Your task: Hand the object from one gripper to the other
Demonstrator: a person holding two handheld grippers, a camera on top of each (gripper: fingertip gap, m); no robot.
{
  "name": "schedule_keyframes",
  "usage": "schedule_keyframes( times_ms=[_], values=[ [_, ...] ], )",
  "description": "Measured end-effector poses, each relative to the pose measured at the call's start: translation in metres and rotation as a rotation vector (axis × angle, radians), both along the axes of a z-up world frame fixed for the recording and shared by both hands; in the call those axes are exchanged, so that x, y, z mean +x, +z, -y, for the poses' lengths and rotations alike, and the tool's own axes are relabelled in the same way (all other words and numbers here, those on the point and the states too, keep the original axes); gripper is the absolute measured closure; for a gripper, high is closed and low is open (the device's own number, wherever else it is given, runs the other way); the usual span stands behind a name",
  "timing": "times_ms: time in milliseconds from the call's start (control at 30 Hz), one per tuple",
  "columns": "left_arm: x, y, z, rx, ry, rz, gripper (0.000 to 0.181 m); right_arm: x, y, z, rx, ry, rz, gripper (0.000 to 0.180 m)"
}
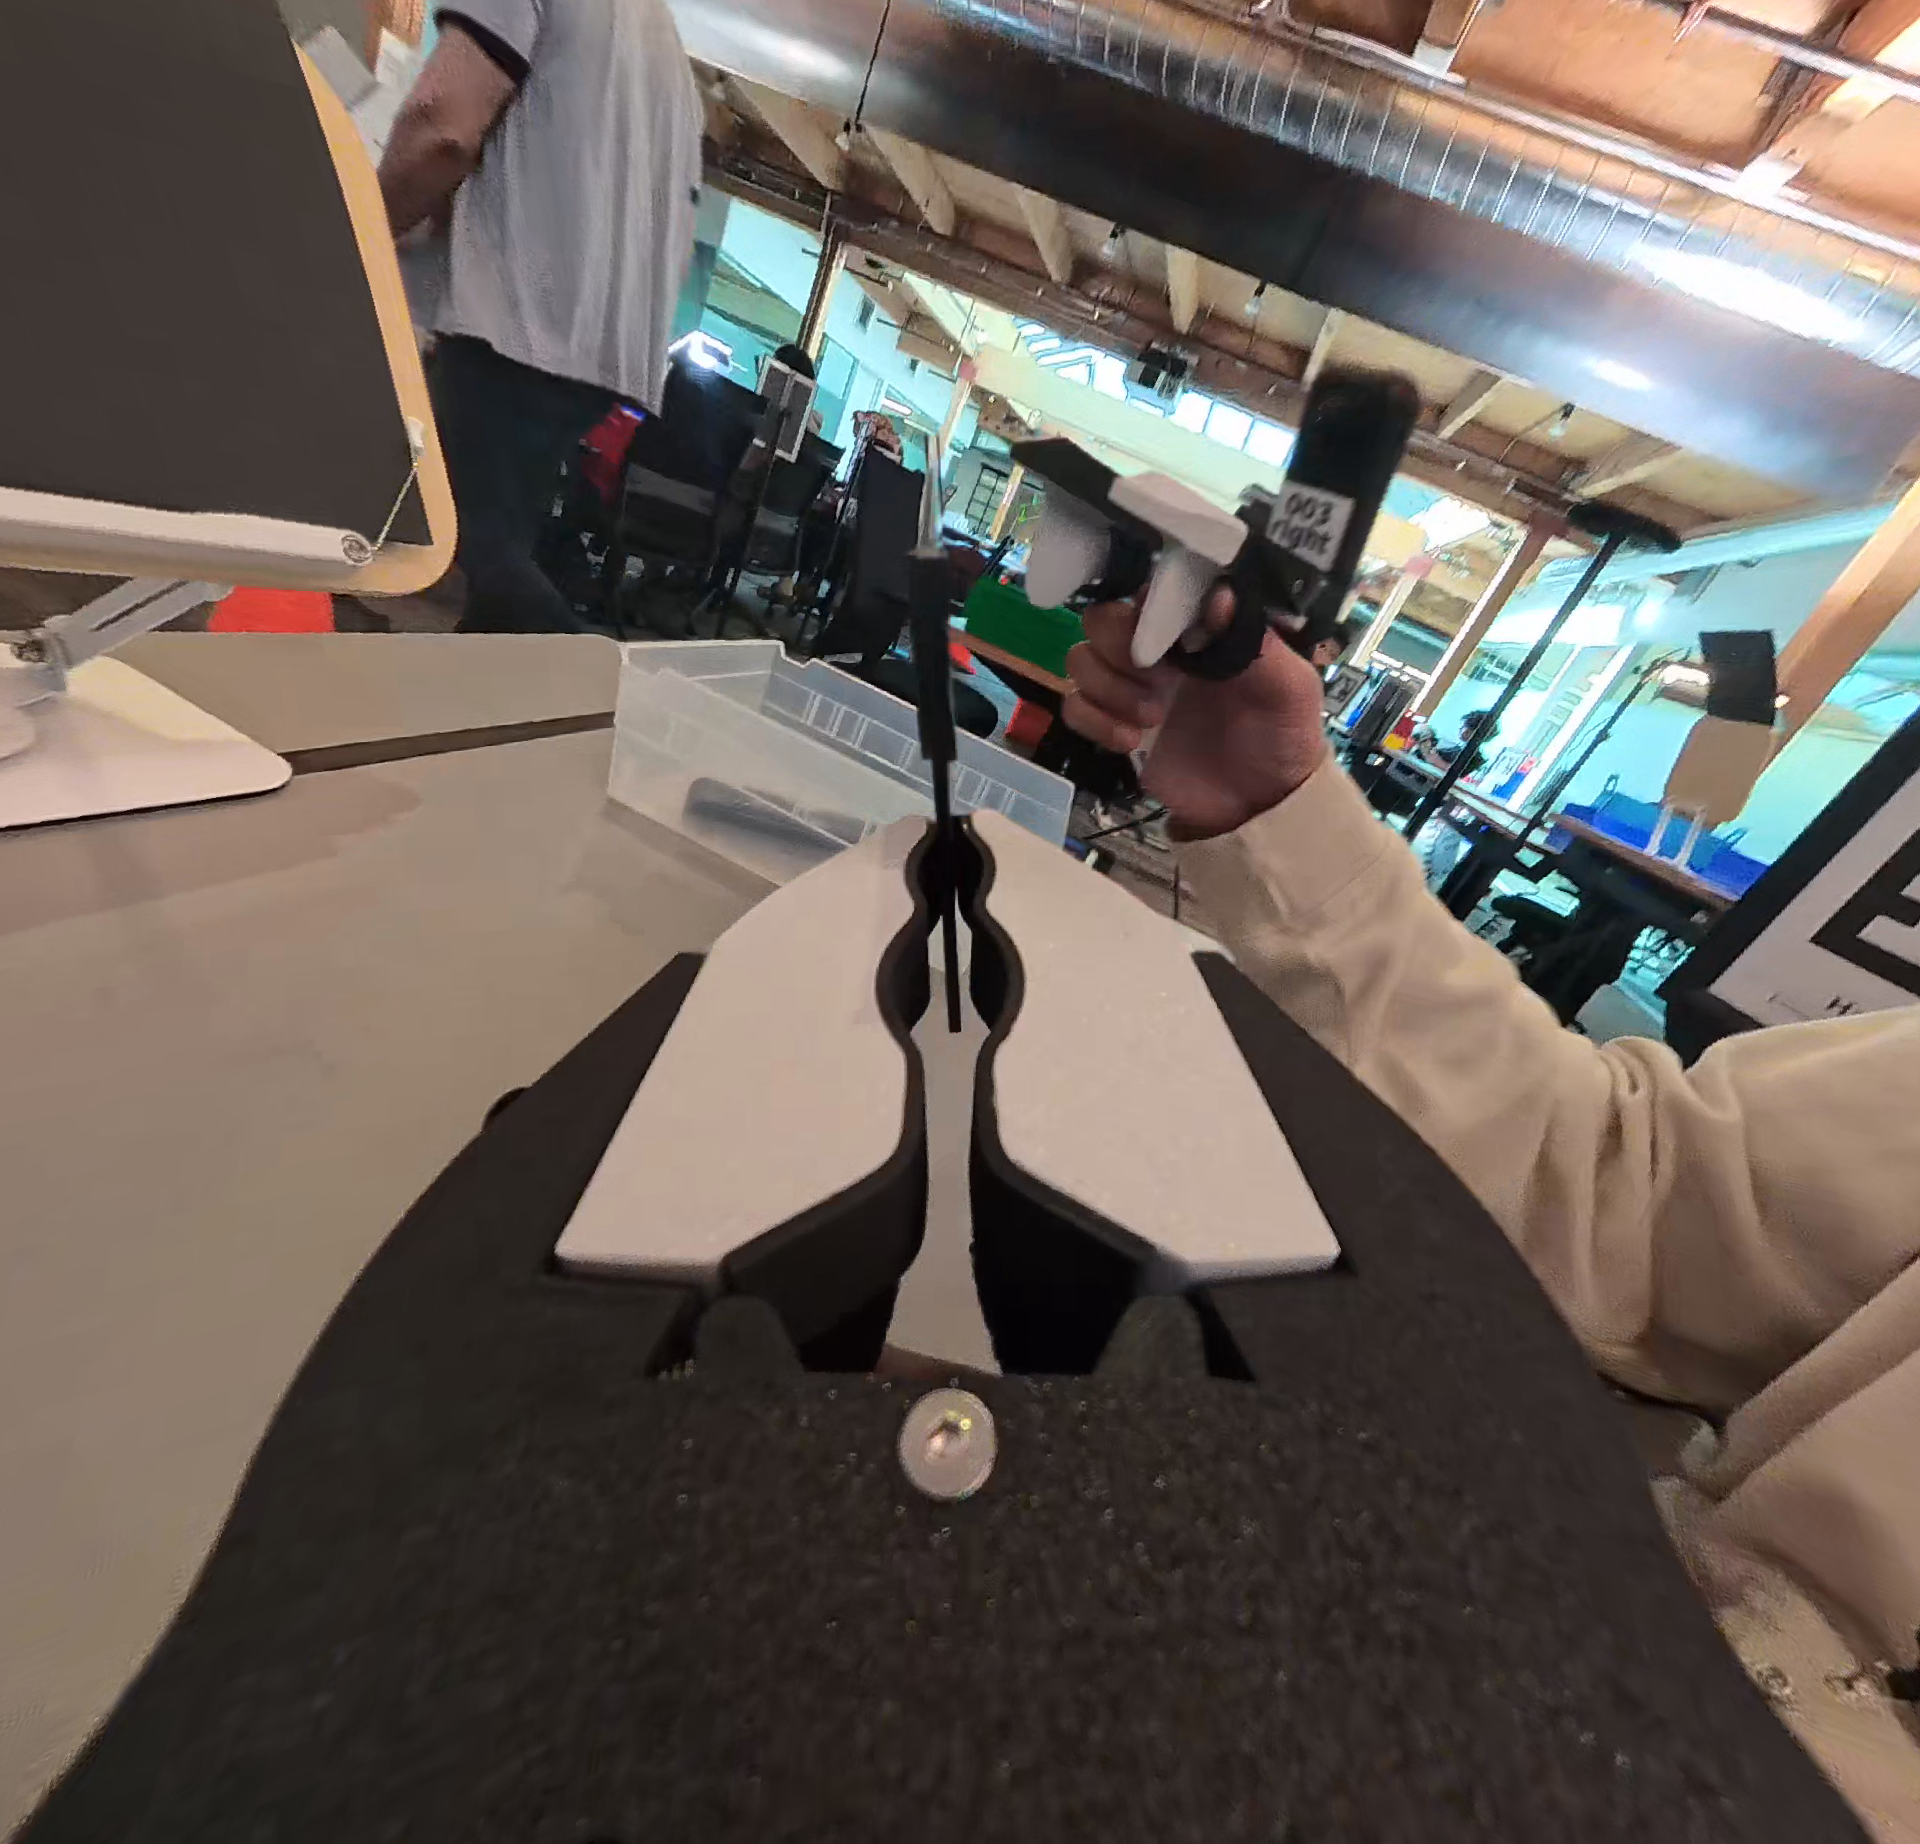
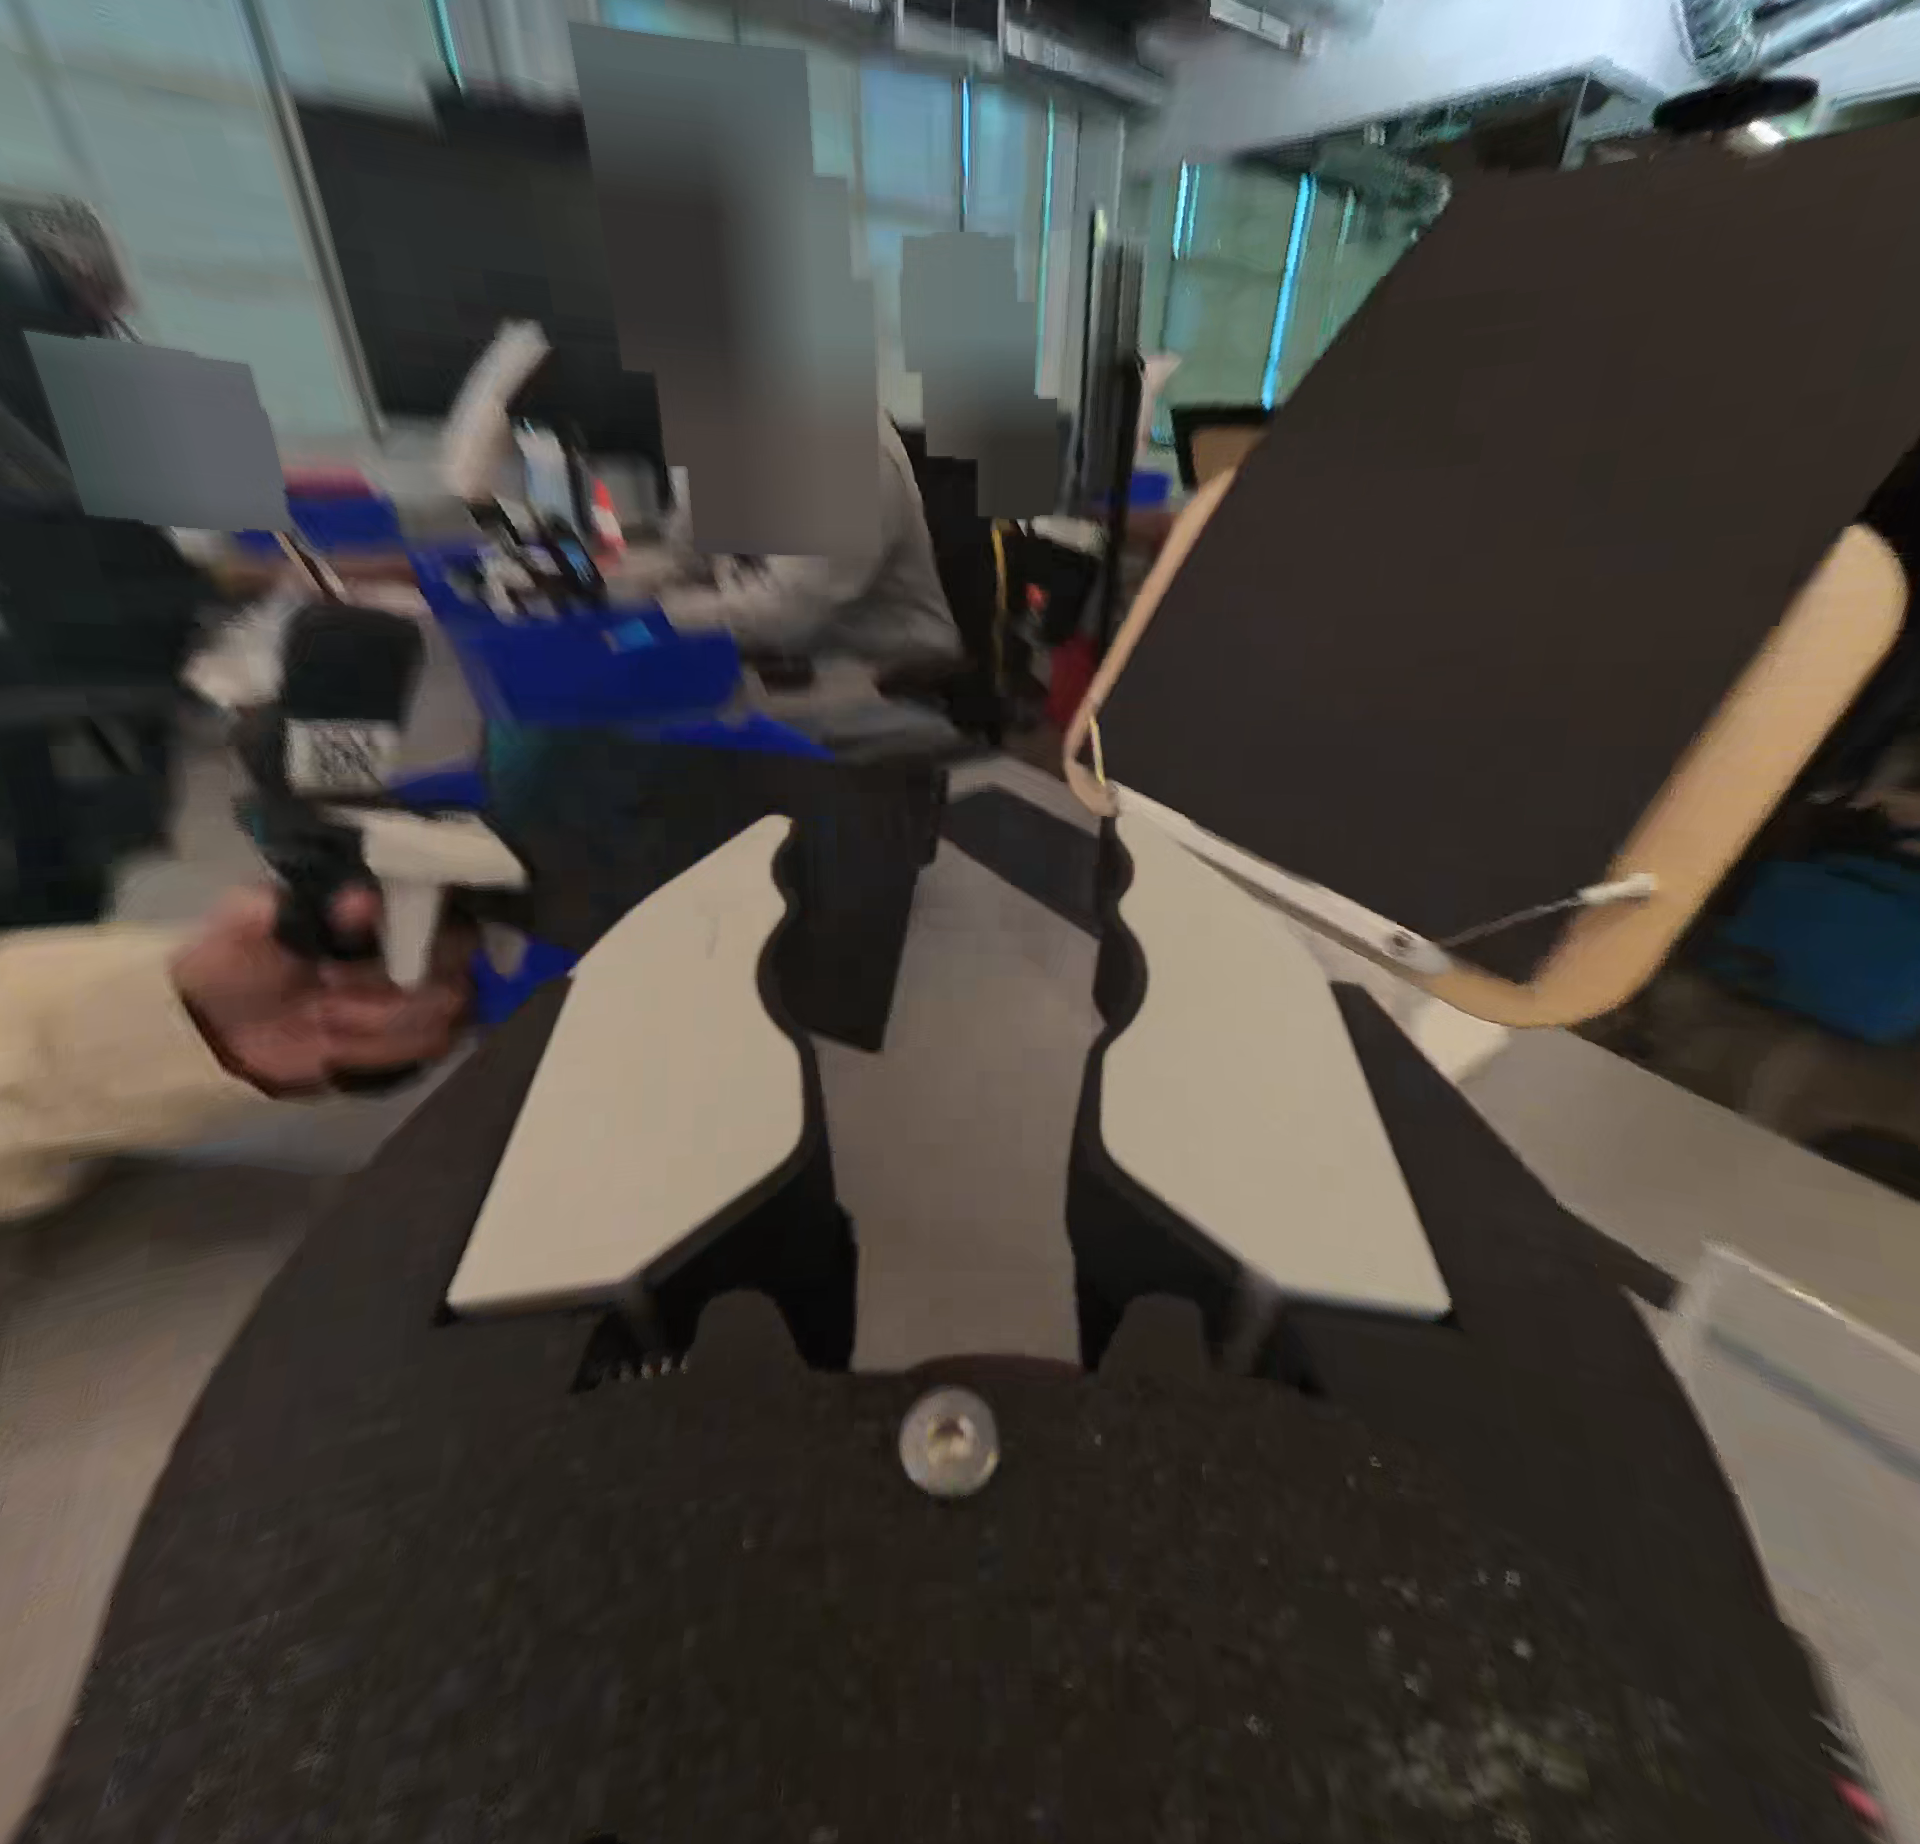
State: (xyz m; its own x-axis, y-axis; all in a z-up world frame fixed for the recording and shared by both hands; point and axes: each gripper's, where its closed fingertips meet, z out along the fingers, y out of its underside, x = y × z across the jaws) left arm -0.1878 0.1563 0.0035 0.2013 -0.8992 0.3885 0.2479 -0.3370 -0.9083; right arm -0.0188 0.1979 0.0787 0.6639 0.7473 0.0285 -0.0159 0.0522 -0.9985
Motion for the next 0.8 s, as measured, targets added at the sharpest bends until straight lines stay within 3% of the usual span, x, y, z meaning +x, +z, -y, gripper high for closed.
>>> schedule_keyframes(
  times_ms=[133,300,467,567,800],
  values=[
    [0.001,-0.003,-0.001,0.046,0.028,-0.061,0.180,0.006,-0.034,-0.006,-0.090,-0.129,0.287,0.104],
    [0.007,-0.011,-0.001,0.133,0.092,-0.162,0.180,-0.021,-0.059,-0.015,-0.229,-0.192,0.243,0.083],
    [0.015,-0.010,0.014,0.158,-0.011,-0.169,0.180,-0.056,-0.069,-0.003,-0.218,-0.018,0.234,0.087],
    [0.013,-0.013,0.023,0.177,-0.092,-0.214,0.180,-0.054,-0.077,0.020,-0.163,0.122,0.374,0.096],
    [0.013,-0.028,0.042,0.257,-0.220,-0.379,0.180,-0.058,-0.099,0.054,-0.146,0.245,0.648,0.114]
  ],
)
